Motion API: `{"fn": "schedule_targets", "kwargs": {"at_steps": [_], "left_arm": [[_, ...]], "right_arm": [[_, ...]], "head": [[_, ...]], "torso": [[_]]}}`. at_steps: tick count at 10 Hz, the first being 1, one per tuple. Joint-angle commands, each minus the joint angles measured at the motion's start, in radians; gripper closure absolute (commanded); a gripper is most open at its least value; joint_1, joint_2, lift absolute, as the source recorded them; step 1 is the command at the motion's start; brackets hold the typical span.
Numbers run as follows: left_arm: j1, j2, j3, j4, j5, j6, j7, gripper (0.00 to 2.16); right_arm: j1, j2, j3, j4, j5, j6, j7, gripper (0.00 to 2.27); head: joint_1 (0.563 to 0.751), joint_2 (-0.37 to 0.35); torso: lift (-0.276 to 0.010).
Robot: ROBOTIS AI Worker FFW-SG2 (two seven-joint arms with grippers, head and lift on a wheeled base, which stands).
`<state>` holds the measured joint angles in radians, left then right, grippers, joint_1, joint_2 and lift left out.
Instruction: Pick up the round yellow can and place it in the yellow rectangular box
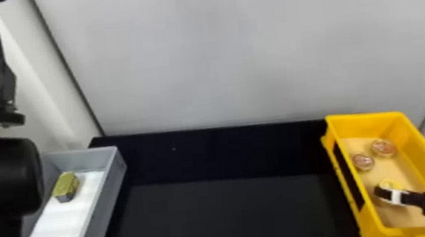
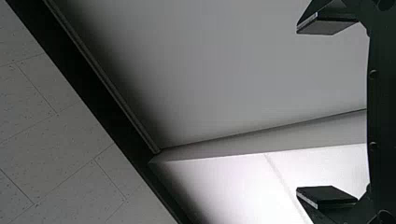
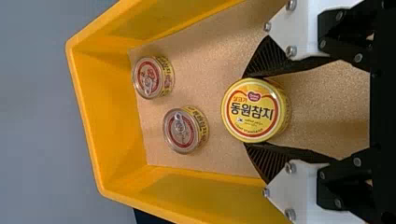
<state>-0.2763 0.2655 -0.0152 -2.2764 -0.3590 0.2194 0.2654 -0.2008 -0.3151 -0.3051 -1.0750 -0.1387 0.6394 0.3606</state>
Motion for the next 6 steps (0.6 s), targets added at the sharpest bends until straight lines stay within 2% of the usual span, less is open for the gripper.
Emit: {"fn": "schedule_targets", "kwargs": {"at_steps": [1,4,6], "left_arm": [[0.003,-0.006,0.003,0.000,0.000,0.000,0.000,0.07],[0.003,-0.008,0.004,0.000,0.000,0.000,0.000,0.07],[0.008,-0.009,0.008,-0.003,0.000,0.005,0.000,0.07]], "right_arm": [[0.004,-0.001,0.000,-0.005,-0.032,-0.001,-0.009,0.10],[0.032,-0.002,0.003,-0.125,-0.019,0.073,-0.044,0.00],[0.081,0.001,-0.003,-0.345,-0.021,0.085,-0.057,0.00]], "head": [[0.663,0.054],[0.663,0.054],[0.663,0.054]], "torso": [[-0.010],[-0.010],[-0.010]]}}
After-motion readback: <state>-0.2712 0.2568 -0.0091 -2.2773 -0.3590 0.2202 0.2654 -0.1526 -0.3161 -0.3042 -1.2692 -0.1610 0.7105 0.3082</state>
